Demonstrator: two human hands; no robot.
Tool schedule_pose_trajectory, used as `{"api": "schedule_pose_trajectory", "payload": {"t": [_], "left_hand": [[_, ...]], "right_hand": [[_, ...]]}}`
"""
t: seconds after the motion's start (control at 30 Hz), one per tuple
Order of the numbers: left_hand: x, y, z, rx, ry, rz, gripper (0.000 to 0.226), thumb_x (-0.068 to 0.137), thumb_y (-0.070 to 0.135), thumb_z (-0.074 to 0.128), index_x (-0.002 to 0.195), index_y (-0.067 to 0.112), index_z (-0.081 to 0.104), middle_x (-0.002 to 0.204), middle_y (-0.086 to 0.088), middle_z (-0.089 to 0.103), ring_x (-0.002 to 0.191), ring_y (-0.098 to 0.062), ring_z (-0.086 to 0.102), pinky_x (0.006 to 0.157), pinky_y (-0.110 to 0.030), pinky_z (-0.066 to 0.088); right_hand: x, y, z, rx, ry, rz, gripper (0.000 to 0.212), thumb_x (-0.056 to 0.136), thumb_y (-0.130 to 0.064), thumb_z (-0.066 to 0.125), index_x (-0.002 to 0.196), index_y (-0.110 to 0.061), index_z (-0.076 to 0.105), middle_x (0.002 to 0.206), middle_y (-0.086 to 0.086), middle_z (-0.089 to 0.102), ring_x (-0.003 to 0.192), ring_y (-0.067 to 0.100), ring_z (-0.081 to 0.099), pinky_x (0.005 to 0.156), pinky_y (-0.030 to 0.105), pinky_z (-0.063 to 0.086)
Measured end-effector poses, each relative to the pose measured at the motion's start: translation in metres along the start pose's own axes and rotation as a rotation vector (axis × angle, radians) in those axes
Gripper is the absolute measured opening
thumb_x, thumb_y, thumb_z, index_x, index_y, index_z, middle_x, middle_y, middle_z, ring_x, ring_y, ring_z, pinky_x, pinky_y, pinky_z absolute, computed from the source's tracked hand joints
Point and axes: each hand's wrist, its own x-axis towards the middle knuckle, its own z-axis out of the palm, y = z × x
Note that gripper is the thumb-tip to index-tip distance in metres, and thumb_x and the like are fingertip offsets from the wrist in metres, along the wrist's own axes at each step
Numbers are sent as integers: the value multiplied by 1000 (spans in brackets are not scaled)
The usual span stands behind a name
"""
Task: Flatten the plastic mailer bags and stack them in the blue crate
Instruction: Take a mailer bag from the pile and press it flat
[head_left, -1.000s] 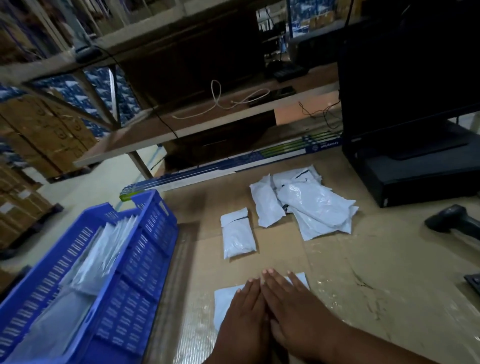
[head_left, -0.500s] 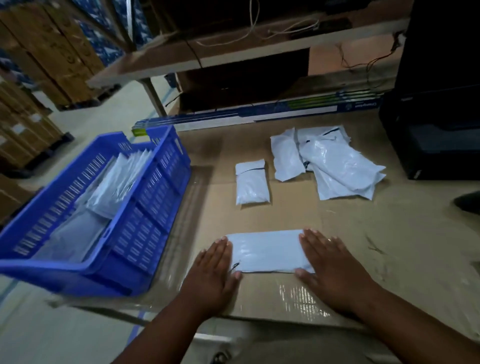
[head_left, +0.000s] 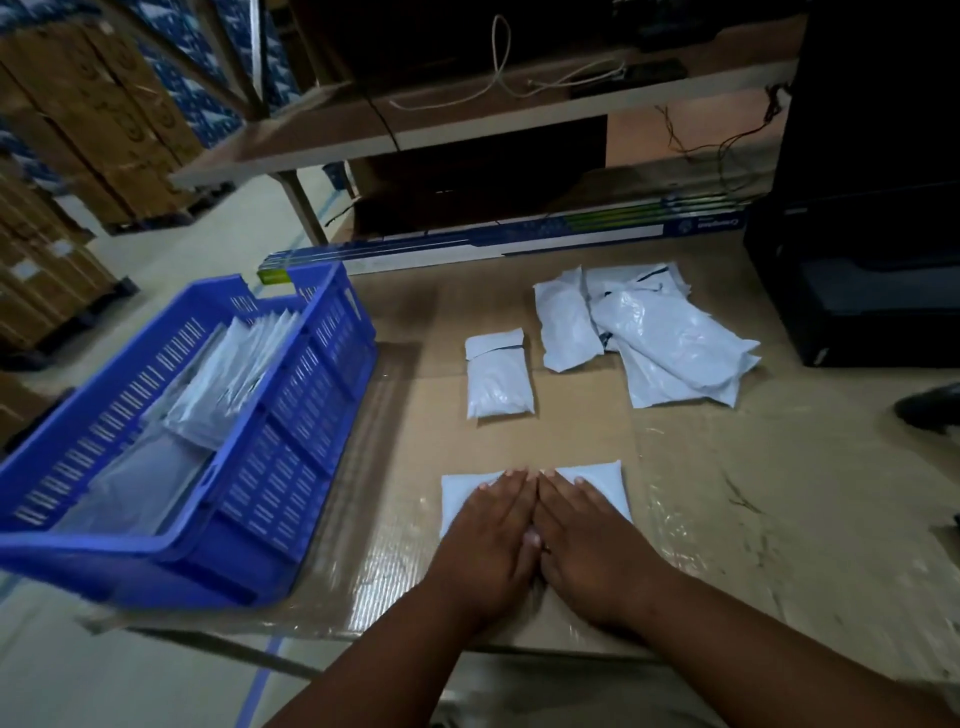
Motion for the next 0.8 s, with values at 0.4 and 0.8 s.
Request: {"api": "schedule_pose_trajectory", "payload": {"t": [0.4, 0.8], "left_hand": [[-21, -35, -33, 86, -268, -346, 98, 90, 82, -8, 169, 26, 7, 176, 7, 1, 162, -10, 0, 130, -46, 12], [53, -21, -101, 357, -551, -309, 89, 56, 78, 74, 133, 41, 52, 123, -1, 52, 122, -30, 43, 98, -50, 36]], "right_hand": [[-17, 34, -15, 64, -52, 222, 94, 90, -73, -6, 169, -22, 4, 177, 1, -4, 162, 19, -4, 131, 47, 1], [42, 53, -76, -41, -272, 41, 104, 83, -69, 69, 164, -25, 23, 155, 10, 43, 137, 32, 46, 117, 42, 36]]}}
